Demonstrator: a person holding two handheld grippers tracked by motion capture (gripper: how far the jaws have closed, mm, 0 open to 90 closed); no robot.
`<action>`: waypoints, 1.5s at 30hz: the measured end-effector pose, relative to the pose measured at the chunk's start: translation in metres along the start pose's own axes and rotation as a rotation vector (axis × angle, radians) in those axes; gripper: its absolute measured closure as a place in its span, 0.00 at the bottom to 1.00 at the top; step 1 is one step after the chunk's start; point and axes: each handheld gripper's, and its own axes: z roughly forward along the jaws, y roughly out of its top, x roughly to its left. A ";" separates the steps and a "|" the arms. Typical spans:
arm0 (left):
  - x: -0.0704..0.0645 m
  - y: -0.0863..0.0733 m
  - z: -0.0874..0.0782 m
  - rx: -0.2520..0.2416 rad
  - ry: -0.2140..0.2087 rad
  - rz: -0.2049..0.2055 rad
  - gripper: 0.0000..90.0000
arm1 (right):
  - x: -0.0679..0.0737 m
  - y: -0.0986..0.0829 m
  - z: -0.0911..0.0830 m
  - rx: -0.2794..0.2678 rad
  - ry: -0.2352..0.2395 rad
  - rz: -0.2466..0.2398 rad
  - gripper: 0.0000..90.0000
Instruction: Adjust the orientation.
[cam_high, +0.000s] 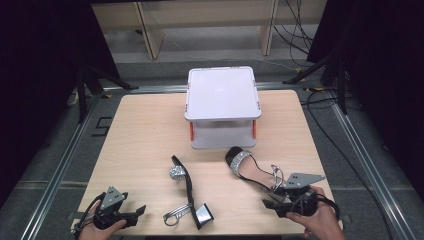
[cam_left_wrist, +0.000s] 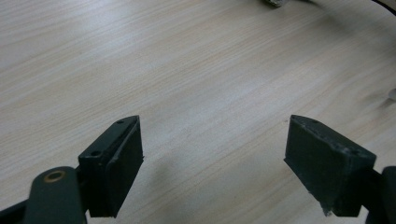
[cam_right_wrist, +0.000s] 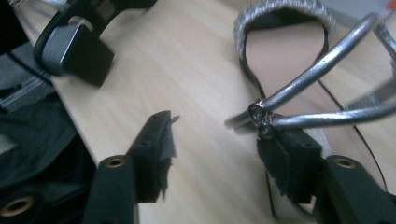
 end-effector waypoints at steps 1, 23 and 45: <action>0.000 0.000 0.000 -0.001 -0.002 -0.001 0.21 | 0.001 -0.004 -0.006 0.005 0.002 0.010 0.47; 0.000 0.000 0.002 0.004 -0.005 -0.001 0.21 | -0.064 -0.020 -0.017 -0.044 -0.126 0.189 0.62; 0.000 0.000 0.001 0.000 -0.008 -0.001 0.21 | -0.016 -0.019 -0.005 0.062 0.043 0.189 0.56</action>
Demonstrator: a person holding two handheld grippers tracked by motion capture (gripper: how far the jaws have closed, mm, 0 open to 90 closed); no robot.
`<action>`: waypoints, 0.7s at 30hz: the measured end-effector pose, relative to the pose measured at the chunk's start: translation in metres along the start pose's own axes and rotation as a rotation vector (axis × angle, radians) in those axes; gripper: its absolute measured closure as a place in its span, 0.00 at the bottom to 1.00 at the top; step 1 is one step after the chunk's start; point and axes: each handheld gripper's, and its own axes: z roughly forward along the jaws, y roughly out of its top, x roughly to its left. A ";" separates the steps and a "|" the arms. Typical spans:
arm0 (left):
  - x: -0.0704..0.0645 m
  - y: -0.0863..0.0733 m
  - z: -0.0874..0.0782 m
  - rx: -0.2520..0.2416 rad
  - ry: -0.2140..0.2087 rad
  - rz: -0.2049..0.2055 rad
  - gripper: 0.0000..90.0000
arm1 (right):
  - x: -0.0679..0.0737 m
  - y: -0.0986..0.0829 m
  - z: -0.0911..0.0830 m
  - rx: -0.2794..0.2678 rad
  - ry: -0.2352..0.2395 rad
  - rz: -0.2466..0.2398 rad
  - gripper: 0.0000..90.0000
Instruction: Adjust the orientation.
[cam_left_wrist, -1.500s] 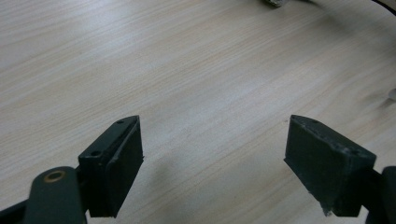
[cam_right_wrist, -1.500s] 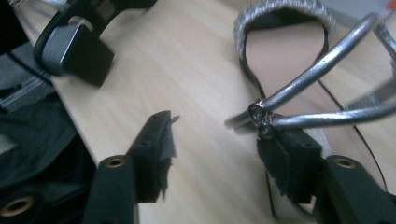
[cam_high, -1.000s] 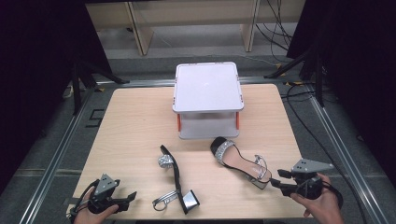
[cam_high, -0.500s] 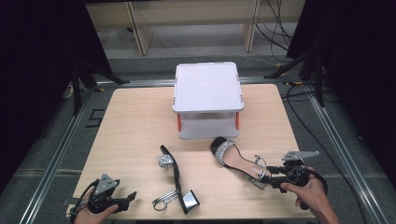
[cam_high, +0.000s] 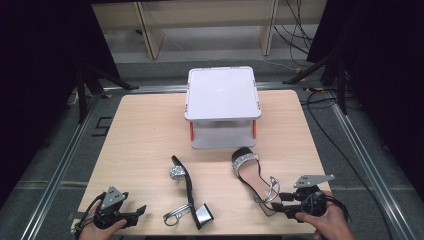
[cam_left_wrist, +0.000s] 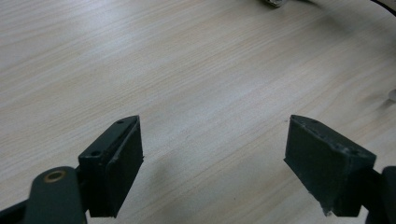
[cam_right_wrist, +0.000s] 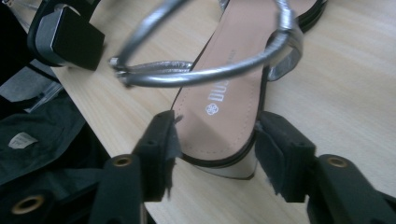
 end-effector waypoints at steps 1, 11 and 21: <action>0.000 0.000 0.000 0.000 0.000 0.000 0.21 | 0.000 0.000 0.000 0.000 0.000 0.000 0.56; 0.001 0.001 0.001 0.001 0.009 -0.006 0.21 | -0.015 0.003 -0.016 -0.116 -0.131 -0.038 0.67; 0.001 -0.001 -0.002 -0.001 0.013 -0.023 0.21 | -0.021 0.016 0.005 -0.105 -0.108 -0.072 0.71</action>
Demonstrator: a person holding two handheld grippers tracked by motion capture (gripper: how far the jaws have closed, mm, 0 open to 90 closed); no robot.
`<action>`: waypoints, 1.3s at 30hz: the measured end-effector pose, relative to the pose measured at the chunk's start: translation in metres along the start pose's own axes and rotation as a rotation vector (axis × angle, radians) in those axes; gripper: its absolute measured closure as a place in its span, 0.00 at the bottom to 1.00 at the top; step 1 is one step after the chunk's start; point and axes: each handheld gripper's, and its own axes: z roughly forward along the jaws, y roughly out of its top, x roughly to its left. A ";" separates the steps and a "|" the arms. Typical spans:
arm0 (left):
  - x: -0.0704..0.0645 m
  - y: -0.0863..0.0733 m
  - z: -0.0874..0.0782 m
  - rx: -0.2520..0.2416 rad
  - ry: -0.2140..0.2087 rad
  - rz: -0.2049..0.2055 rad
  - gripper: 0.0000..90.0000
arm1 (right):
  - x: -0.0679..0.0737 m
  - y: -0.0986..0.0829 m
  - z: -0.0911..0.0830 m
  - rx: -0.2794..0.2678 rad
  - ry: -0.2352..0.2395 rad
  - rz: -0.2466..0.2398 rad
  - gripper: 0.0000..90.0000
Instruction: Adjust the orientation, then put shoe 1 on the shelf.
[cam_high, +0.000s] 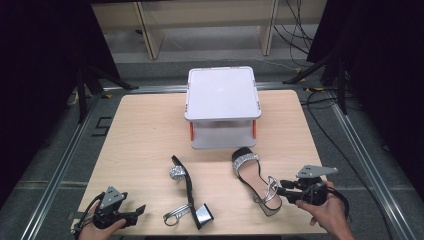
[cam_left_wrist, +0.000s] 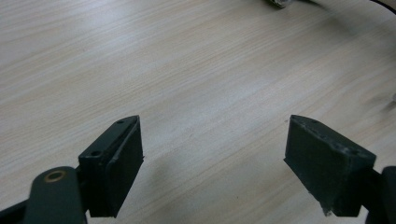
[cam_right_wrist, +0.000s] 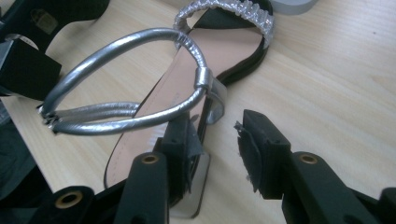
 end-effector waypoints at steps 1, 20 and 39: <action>0.000 0.000 0.000 0.001 -0.001 0.003 0.21 | 0.001 0.002 0.002 0.009 -0.007 -0.005 0.72; -0.002 0.000 0.002 -0.002 -0.004 -0.001 0.21 | -0.011 0.009 0.021 0.105 0.044 0.081 0.84; -0.002 0.002 0.002 -0.004 -0.010 0.019 0.21 | -0.007 0.017 0.022 0.092 0.042 0.036 0.96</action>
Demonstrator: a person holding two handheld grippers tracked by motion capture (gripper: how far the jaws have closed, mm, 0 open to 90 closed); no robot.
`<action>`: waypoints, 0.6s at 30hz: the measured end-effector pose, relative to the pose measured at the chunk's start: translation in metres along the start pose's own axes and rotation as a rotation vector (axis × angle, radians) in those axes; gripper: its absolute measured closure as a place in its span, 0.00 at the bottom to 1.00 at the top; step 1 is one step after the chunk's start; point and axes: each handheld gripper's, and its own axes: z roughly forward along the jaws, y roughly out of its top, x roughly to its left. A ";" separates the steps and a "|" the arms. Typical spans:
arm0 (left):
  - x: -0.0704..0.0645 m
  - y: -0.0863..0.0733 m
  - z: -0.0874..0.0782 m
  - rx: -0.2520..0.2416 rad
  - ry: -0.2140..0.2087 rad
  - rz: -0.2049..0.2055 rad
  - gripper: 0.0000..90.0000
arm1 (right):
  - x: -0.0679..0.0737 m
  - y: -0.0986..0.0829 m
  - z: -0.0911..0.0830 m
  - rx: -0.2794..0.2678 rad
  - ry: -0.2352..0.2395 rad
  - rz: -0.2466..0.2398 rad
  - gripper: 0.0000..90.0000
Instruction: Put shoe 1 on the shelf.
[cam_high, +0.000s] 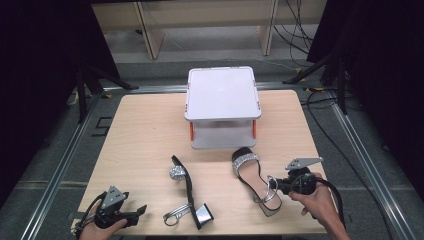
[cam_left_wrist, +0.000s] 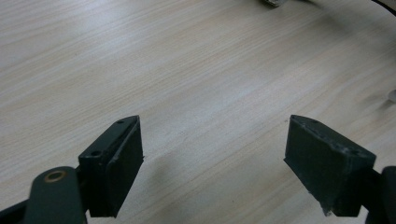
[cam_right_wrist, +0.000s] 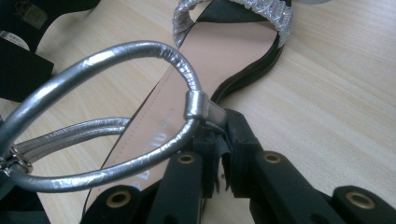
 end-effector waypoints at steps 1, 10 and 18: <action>0.001 0.000 -0.001 0.002 0.001 0.005 0.21 | 0.000 0.000 0.000 0.000 0.000 0.000 0.96; 0.001 0.000 -0.002 0.001 0.002 0.001 0.21 | 0.021 0.035 -0.015 0.043 -0.014 -0.122 0.98; 0.000 0.000 -0.001 -0.010 -0.002 -0.012 0.21 | 0.038 0.084 -0.036 0.064 0.021 -0.213 0.98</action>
